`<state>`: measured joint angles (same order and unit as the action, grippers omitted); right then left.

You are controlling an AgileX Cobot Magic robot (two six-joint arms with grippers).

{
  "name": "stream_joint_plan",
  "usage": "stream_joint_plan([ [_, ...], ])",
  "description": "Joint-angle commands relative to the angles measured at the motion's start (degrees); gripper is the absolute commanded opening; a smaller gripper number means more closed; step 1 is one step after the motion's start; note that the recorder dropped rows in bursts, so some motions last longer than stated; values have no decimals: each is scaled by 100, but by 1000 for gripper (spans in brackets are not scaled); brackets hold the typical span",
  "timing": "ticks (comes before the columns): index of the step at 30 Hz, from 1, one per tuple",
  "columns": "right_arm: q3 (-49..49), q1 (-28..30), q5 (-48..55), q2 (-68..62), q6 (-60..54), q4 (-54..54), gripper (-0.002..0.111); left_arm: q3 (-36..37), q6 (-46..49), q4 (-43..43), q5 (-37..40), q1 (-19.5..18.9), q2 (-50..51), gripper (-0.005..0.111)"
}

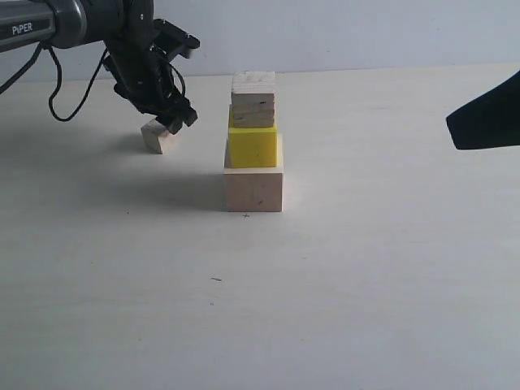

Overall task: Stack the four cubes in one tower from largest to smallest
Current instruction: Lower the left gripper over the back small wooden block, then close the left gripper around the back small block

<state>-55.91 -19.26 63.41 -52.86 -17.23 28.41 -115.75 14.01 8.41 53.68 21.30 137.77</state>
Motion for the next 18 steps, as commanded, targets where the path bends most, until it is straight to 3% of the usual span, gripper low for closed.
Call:
stream_joint_plan([
  [1, 15, -7, -17, -13, -16, 22, 0, -37, 32, 45, -30, -37, -28, 64],
  [18, 15, -7, -17, -13, -16, 136, 0, -89, -377, -243, 395, -243, -28, 61],
])
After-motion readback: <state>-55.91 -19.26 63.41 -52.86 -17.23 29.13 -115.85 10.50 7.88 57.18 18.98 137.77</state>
